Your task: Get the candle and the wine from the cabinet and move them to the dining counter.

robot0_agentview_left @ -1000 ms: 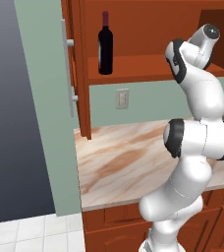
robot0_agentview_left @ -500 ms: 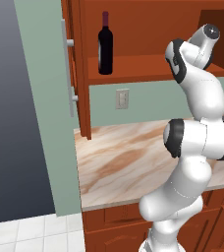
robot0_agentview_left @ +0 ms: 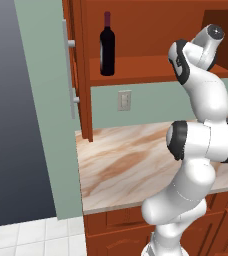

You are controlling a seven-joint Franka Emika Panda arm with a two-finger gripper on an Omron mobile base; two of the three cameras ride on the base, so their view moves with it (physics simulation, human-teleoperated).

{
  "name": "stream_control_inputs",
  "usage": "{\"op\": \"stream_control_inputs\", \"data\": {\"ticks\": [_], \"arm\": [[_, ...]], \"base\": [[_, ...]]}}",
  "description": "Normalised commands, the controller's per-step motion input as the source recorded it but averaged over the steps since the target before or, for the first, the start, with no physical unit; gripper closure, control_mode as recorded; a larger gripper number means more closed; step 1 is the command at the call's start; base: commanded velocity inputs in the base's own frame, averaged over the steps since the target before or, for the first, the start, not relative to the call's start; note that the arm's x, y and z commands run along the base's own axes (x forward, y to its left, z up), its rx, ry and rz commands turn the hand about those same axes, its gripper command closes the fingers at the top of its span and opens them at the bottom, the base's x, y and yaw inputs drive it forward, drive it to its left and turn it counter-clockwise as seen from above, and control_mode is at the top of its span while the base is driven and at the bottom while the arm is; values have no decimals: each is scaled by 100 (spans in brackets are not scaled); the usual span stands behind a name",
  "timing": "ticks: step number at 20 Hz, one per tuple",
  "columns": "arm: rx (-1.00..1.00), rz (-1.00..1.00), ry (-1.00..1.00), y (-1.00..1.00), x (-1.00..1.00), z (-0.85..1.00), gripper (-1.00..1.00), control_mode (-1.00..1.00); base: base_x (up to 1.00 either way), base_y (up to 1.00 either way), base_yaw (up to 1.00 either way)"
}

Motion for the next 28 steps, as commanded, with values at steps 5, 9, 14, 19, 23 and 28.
{"op": "stream_control_inputs", "data": {"ticks": [5,9,14,19,23,28], "arm": [[0,0,0,0,0,0,100,-100],[0,0,0,0,0,0,100,-100],[0,0,-1,0,-33,0,100,-100],[0,0,-4,19,-77,0,100,-100],[0,0,0,34,-100,0,100,-100],[0,-4,0,38,-100,0,100,-100]], "base": [[0,0,0],[0,0,0],[0,0,0],[0,0,0],[0,0,0],[0,0,0]]}}
